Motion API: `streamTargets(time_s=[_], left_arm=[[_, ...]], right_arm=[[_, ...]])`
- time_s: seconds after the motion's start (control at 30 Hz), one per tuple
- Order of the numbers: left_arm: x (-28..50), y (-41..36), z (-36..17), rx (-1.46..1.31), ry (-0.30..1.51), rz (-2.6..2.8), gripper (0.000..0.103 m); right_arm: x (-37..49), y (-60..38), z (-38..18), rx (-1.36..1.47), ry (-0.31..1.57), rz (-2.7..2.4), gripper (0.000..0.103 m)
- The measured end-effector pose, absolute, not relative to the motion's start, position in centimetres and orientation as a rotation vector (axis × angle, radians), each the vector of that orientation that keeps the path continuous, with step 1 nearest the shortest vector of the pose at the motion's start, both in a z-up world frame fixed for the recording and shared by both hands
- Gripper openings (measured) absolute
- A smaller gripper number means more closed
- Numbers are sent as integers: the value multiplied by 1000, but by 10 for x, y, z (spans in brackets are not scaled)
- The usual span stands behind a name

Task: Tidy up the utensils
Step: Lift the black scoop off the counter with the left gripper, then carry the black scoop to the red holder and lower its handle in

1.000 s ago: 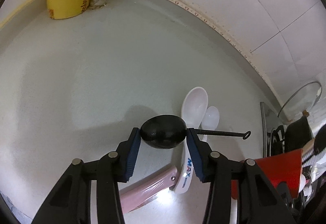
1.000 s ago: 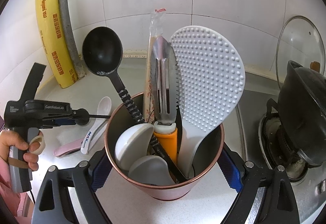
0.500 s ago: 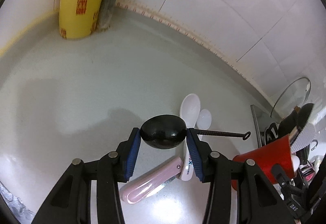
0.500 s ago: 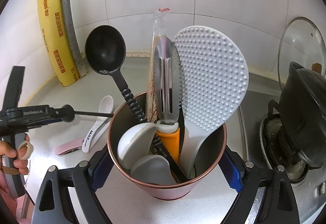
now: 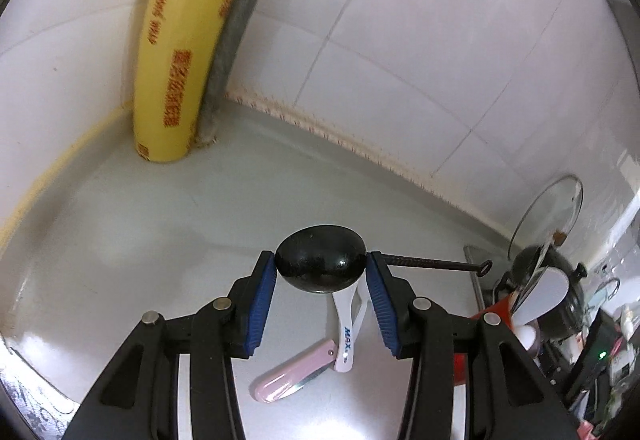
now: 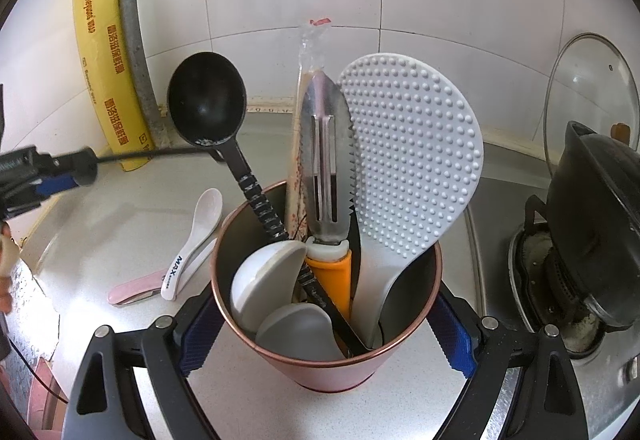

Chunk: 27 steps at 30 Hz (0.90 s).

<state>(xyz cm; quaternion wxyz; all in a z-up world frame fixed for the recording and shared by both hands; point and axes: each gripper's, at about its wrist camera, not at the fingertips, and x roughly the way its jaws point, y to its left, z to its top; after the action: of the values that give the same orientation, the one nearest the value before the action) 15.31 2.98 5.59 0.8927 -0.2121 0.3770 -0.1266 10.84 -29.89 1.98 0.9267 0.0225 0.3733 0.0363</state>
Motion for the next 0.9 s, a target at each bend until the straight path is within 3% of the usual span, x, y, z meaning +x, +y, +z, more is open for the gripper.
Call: streamTargets(time_s=[0.4,0.9], left_arm=[[132,52,96,-468,658,-258,48],[122,-17,140,-222,594,-384,48]], right_arm=[[108,-297,19,44,768,74,93],[113,-298,16,42,773,74,93]])
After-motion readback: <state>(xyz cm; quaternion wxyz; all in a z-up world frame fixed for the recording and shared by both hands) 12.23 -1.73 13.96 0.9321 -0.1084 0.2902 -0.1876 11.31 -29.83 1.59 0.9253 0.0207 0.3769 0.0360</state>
